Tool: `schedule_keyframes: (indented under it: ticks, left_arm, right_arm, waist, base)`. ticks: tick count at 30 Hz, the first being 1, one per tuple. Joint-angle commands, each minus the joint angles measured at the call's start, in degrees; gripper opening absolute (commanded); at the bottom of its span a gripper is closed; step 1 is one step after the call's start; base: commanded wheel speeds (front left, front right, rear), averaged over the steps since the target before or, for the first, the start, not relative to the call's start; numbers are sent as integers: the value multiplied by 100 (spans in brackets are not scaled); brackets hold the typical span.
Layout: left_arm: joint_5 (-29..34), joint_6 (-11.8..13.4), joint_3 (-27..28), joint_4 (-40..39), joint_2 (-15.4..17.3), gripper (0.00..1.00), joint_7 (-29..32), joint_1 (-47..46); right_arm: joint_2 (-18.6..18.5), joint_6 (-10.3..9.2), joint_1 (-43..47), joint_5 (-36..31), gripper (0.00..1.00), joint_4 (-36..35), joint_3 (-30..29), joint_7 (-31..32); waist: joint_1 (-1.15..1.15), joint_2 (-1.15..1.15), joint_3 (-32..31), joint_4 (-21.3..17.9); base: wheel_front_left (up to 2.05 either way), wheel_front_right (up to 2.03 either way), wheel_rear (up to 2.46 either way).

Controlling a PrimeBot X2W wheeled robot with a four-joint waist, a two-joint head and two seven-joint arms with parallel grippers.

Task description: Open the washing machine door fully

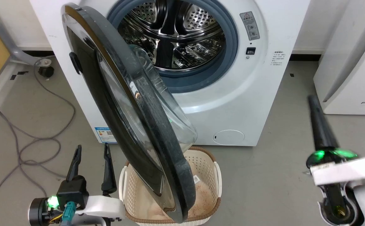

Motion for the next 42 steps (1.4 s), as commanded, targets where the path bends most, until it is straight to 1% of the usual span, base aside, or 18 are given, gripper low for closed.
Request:
schedule_keyframes:
  ticks: [1,2,3,5,8,9,11,13,15,18,20,21,22,26,30,31,32,42]
  left_arm:
    - [2,-5,0,-2,6,100,-30,60]
    - [0,-2,0,-5,6,100,-30,63]
    - [1,2,0,-8,6,100,-30,66]
    - [3,11,8,-22,6,100,-30,78]
    - [8,13,19,-43,6,100,-30,79]
    - [9,12,21,-46,6,100,-30,77]
    - [10,14,27,-50,6,100,-30,73]
    - [6,18,31,-55,6,100,-30,72]
    - [1,18,35,-54,6,100,-30,70]
    - [-10,16,38,-47,6,100,-30,72]
    - [-16,13,32,-44,6,100,-30,71]
    - [-19,12,29,-46,6,100,-30,69]
    - [-21,11,28,-47,6,100,-30,65]
    - [-16,12,35,-38,6,100,-30,63]
    - [0,42,84,-132,9,100,-30,12]
    - [8,51,107,-212,9,25,-30,-30]
    - [12,57,132,-327,9,0,-30,-85]
    - [168,-66,36,-1670,57,0,-30,-621]
  right_arm:
    - [-186,36,125,-480,0,30,80,-358]
    - [-353,36,129,-1053,0,85,118,-543]
    - [-422,36,143,-1534,0,121,141,-617]
    - [-224,36,159,-2308,0,1,-290,-648]
    - [-10,36,326,-3839,0,-410,-726,-652]
    - [122,36,412,-4144,0,-495,-842,-653]
    - [215,36,603,-4848,0,-601,-949,-654]
    - [343,36,800,-5348,0,-650,-998,-654]
    - [475,36,1003,-5679,0,-607,-1052,-654]
    - [669,36,1269,-5797,0,-302,-1130,-655]
    - [757,36,1376,-5678,0,-31,-1183,-655]
    - [780,36,1405,-5648,27,53,-1180,-655]
    - [795,36,1436,-5653,100,136,-1187,-655]
    - [837,36,1495,-5701,100,357,-1246,-655]
    - [858,36,1522,-5803,100,377,-1249,-655]
    - [861,36,1534,-5824,100,372,-1261,-655]
    - [864,36,1548,-5840,100,369,-1274,-655]
    - [872,36,1619,-5767,100,304,-1271,-655]
  waist:
    - [0,0,3,-8]
    - [0,0,7,-13]
    - [0,0,12,-18]
    - [0,0,30,-34]
    - [0,0,66,-41]
    - [0,0,74,-40]
    - [0,0,86,-39]
    - [0,0,96,-41]
    - [0,0,100,-44]
    - [0,0,94,-52]
    - [0,0,100,-51]
    - [0,0,106,-51]
    - [0,0,111,-50]
    - [0,0,103,-53]
    - [0,0,68,-54]
    - [0,0,56,-45]
    - [0,0,42,-37]
    - [0,0,-60,-40]
  base:
    - [0,0,0]
    - [0,0,0]
    - [0,0,0]
    - [0,0,0]
    - [0,0,0]
    - [0,0,0]
    - [0,0,0]
    - [0,0,0]
    - [0,0,0]
    - [0,0,0]
    - [0,0,0]
    - [0,0,0]
    - [0,0,0]
    - [0,0,0]
    - [0,0,0]
    - [0,0,0]
    - [0,0,0]
    - [0,0,0]
